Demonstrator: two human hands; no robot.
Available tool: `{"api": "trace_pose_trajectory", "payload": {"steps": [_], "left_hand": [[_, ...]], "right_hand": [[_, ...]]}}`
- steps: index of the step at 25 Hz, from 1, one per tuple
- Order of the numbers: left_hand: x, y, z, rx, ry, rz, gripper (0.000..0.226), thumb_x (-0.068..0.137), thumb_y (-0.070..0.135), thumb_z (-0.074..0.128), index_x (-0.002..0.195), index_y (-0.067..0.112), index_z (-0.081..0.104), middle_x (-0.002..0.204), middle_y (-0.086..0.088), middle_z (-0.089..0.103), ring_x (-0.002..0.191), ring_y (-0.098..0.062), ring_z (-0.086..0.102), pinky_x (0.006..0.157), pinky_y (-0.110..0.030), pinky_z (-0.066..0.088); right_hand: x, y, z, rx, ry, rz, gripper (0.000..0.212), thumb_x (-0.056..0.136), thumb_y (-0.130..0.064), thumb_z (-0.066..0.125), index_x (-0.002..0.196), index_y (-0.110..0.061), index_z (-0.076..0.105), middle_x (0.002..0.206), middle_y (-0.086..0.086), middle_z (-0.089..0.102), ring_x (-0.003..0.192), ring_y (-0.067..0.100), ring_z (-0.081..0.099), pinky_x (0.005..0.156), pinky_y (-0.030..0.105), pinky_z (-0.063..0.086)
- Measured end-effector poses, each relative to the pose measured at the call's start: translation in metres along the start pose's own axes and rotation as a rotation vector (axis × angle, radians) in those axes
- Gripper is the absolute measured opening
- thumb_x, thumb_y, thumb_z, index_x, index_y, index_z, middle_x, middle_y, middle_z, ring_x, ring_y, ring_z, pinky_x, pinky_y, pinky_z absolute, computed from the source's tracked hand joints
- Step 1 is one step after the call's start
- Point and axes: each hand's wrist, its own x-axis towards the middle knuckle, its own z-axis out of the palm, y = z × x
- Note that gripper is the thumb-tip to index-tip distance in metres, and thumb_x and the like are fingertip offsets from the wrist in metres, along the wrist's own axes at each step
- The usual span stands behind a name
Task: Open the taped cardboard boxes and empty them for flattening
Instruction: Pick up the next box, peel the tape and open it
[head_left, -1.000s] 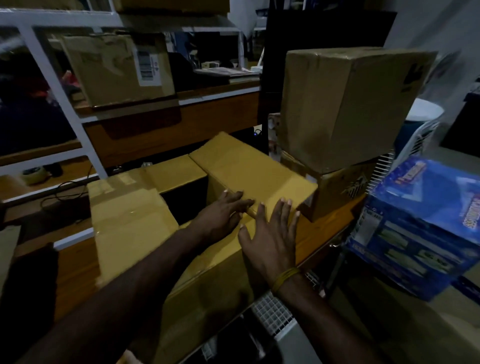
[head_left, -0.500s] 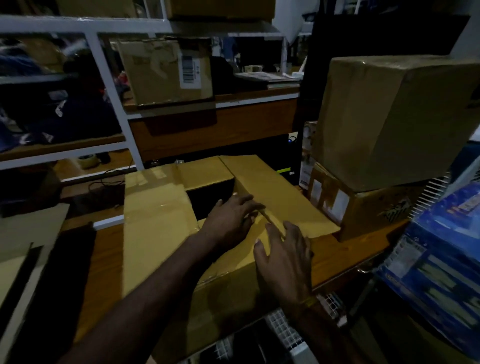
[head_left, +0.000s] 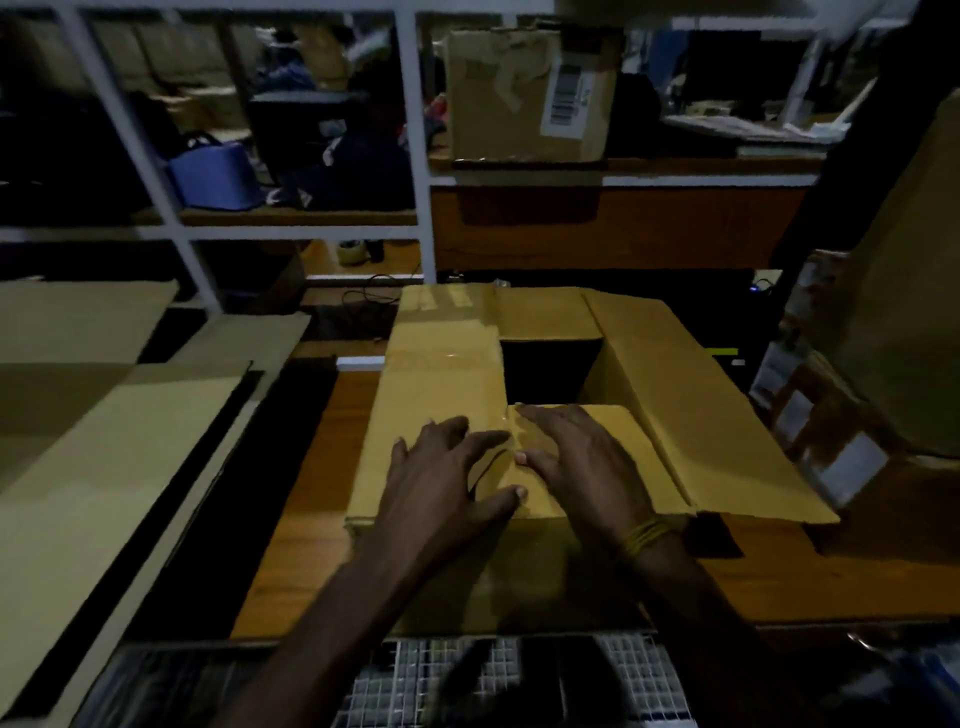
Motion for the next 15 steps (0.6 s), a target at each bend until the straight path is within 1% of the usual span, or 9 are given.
{"api": "trace_pose_trajectory", "payload": {"steps": [3, 4, 5, 7, 8, 10, 11, 13, 15], "left_hand": [[-0.017, 0.007, -0.002, -0.058, 0.078, -0.035, 0.062, 0.084, 0.069, 0.055, 0.141, 0.053, 0.037, 0.159, 0.009, 0.025, 0.149, -0.017, 0.017, 0.12, -0.056, 0.007], [-0.021, 0.011, -0.004, -0.107, 0.133, -0.026, 0.058, 0.084, 0.067, 0.057, 0.139, 0.053, 0.041, 0.157, 0.012, 0.028, 0.147, -0.014, 0.022, 0.12, -0.058, 0.013], [-0.024, 0.015, -0.008, -0.167, 0.217, -0.009, 0.053, 0.085, 0.064, 0.058, 0.135, 0.051, 0.048, 0.152, 0.014, 0.035, 0.142, -0.011, 0.032, 0.116, -0.057, 0.026], [-0.025, 0.02, -0.017, -0.272, 0.455, 0.059, 0.038, 0.089, 0.05, 0.059, 0.125, 0.038, 0.064, 0.139, 0.011, 0.051, 0.125, -0.006, 0.05, 0.097, -0.044, 0.051], [-0.026, 0.02, -0.022, -0.275, 0.59, 0.1, 0.032, 0.092, 0.042, 0.059, 0.12, 0.029, 0.068, 0.135, 0.006, 0.056, 0.12, -0.006, 0.054, 0.091, -0.035, 0.055], [-0.03, 0.016, -0.031, -0.209, 0.817, 0.149, 0.031, 0.097, 0.033, 0.055, 0.118, 0.015, 0.071, 0.139, -0.006, 0.054, 0.127, -0.013, 0.053, 0.096, -0.025, 0.052], [-0.032, 0.011, -0.035, -0.155, 0.905, 0.148, 0.032, 0.099, 0.029, 0.054, 0.12, 0.011, 0.07, 0.144, -0.011, 0.05, 0.134, -0.022, 0.049, 0.101, -0.026, 0.048], [-0.036, -0.003, -0.041, -0.051, 1.019, 0.114, 0.035, 0.098, 0.019, 0.058, 0.129, 0.002, 0.063, 0.149, -0.02, 0.042, 0.141, -0.037, 0.038, 0.111, -0.035, 0.04], [-0.04, -0.018, -0.047, 0.039, 1.062, 0.064, 0.041, 0.098, 0.015, 0.057, 0.135, -0.003, 0.055, 0.151, -0.025, 0.037, 0.147, -0.041, 0.025, 0.118, -0.039, 0.03]], "right_hand": [[0.008, 0.006, 0.003, 0.136, 0.063, -0.114, 0.044, 0.097, -0.032, 0.059, 0.14, -0.032, 0.053, 0.132, -0.005, 0.056, 0.118, 0.012, 0.054, 0.093, 0.027, 0.048], [0.011, 0.004, 0.003, 0.186, 0.084, -0.156, 0.042, 0.099, -0.032, 0.056, 0.14, -0.031, 0.053, 0.133, -0.006, 0.056, 0.119, 0.01, 0.054, 0.093, 0.025, 0.048], [0.015, 0.0, 0.003, 0.238, 0.103, -0.201, 0.041, 0.1, -0.031, 0.054, 0.141, -0.03, 0.052, 0.136, -0.006, 0.055, 0.123, 0.008, 0.052, 0.097, 0.025, 0.047], [0.025, -0.014, 0.003, 0.326, 0.104, -0.279, 0.047, 0.102, -0.029, 0.051, 0.148, -0.029, 0.043, 0.152, -0.007, 0.043, 0.14, 0.008, 0.038, 0.111, 0.029, 0.039], [0.031, -0.022, 0.004, 0.343, 0.072, -0.329, 0.053, 0.102, -0.029, 0.052, 0.152, -0.029, 0.035, 0.159, -0.009, 0.031, 0.147, 0.009, 0.025, 0.117, 0.031, 0.031], [0.044, -0.042, 0.007, 0.316, -0.032, -0.464, 0.077, 0.098, -0.028, 0.059, 0.158, -0.029, 0.012, 0.165, -0.014, 0.005, 0.152, 0.009, 0.002, 0.121, 0.038, 0.02], [0.051, -0.051, 0.009, 0.295, -0.086, -0.527, 0.09, 0.094, -0.028, 0.065, 0.158, -0.029, 0.001, 0.165, -0.015, -0.004, 0.152, 0.011, -0.005, 0.122, 0.043, 0.018], [0.064, -0.07, 0.015, 0.264, -0.167, -0.605, 0.107, 0.088, -0.03, 0.071, 0.157, -0.032, -0.011, 0.164, -0.016, -0.013, 0.152, 0.013, -0.009, 0.122, 0.053, 0.018], [0.072, -0.086, 0.024, 0.226, -0.201, -0.655, 0.112, 0.085, -0.033, 0.073, 0.155, -0.036, -0.014, 0.164, -0.015, -0.016, 0.152, 0.012, -0.011, 0.121, 0.054, 0.018]]}}
